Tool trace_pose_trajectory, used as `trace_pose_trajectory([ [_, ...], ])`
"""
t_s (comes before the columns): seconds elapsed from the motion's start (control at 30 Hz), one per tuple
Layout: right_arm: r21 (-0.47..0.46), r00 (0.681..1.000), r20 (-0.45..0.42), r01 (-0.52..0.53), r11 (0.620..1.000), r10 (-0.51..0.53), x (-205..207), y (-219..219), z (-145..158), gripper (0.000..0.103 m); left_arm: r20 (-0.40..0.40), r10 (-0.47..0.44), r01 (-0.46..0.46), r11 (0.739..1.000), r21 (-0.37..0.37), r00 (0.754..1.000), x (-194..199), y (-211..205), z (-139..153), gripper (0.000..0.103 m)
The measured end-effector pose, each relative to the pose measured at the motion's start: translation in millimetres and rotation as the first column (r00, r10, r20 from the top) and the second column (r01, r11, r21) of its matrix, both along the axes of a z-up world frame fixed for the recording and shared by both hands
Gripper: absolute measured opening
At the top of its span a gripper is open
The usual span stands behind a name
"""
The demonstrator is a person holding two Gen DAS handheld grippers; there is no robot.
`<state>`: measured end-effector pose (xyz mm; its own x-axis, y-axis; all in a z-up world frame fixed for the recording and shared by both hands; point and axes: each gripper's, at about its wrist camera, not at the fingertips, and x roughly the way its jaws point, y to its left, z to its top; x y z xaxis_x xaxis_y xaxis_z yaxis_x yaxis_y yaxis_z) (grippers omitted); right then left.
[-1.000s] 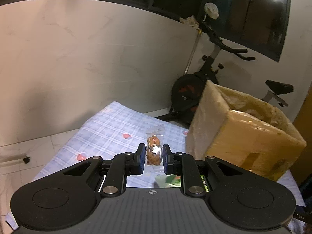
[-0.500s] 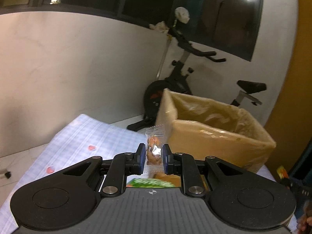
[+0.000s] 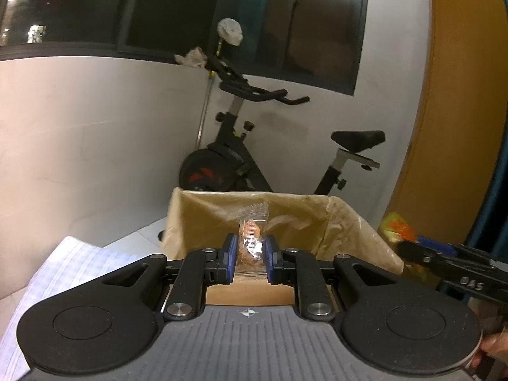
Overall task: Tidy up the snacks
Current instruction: 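Carry both snacks over the box and open both grippers to drop them, then grasp the pale green rice-cracker bag with the left gripper while the right tool approaches the orange chip bag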
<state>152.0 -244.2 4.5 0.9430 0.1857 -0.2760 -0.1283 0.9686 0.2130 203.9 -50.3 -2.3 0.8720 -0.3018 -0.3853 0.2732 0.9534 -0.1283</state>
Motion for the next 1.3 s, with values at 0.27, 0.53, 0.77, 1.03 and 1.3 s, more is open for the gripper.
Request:
trace_pose_trajectory([
  [0.27,-0.014,0.996,-0.085,0.006,1.000,-0.007,69,19,-2,0.047,-0.092,-0.005,0.009,0.999,0.047,0.996,58,-30,-20,0.020],
  [0.53,-0.062,0.979,-0.200,0.016,0.998,-0.028,96,32,-28,0.055,-0.144,-0.037,0.044,0.998,0.048,0.989,81,-25,-37,0.064],
  [0.77,-0.042,0.980,-0.198,0.024,0.999,-0.032,84,29,-28,0.061,-0.121,-0.007,0.006,1.000,-0.002,0.993,55,8,-32,0.069],
  [1.03,-0.014,0.995,-0.096,0.008,1.000,-0.009,27,28,-16,0.061,-0.037,0.038,-0.038,0.999,-0.007,0.999,-9,56,-24,0.070],
  [1.3,-0.038,0.997,-0.071,-0.007,0.999,0.005,-17,40,-28,0.061,-0.083,0.100,-0.105,0.993,-0.063,0.992,-48,88,-46,0.070],
])
